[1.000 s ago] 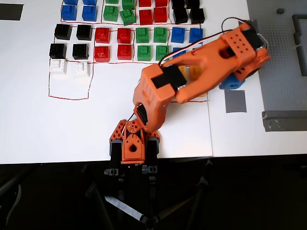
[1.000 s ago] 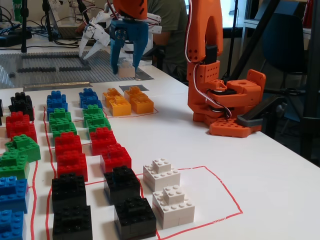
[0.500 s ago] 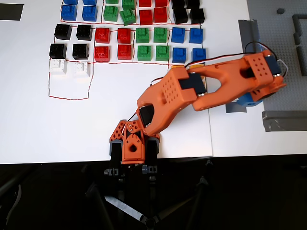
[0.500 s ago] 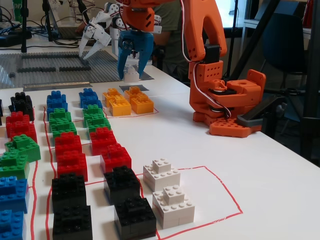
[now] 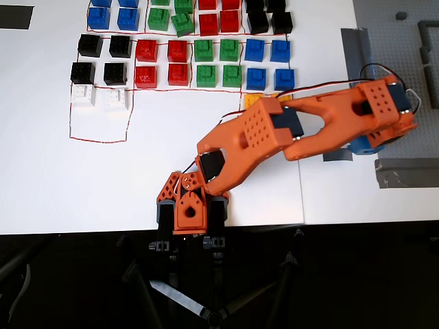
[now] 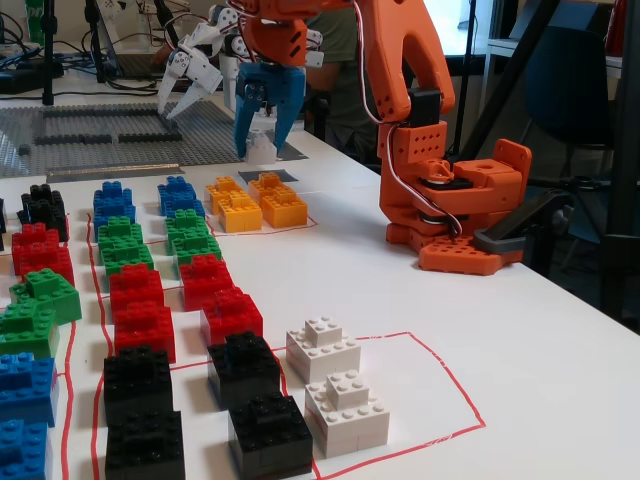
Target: Grab the block and put it in the grey marker
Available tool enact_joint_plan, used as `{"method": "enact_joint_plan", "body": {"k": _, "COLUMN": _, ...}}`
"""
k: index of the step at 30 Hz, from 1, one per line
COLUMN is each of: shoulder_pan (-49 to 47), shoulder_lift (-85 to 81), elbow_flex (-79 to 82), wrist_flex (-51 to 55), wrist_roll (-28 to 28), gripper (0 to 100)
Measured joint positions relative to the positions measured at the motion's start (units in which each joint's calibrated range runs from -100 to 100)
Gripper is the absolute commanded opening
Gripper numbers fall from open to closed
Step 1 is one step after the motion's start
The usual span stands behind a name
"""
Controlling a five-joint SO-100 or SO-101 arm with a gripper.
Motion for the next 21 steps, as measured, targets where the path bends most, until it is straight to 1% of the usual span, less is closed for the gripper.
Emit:
{"method": "enact_joint_plan", "body": {"k": 6, "shoulder_pan": 2.57, "shoulder_lift": 0.0, "elbow_flex": -0.27, "wrist_flex": 3.28, "wrist_roll": 2.0, "gripper": 1}}
{"method": "enact_joint_plan", "body": {"k": 14, "shoulder_pan": 2.74, "shoulder_lift": 0.0, "elbow_flex": -0.27, "wrist_flex": 3.6, "wrist_roll": 2.49, "gripper": 3}}
{"method": "enact_joint_plan", "body": {"k": 17, "shoulder_pan": 2.74, "shoulder_lift": 0.0, "elbow_flex": 1.08, "wrist_flex": 3.92, "wrist_roll": 2.49, "gripper": 6}}
{"method": "enact_joint_plan", "body": {"k": 21, "shoulder_pan": 3.01, "shoulder_lift": 0.0, "elbow_flex": 3.15, "wrist_flex": 4.17, "wrist_roll": 2.49, "gripper": 15}}
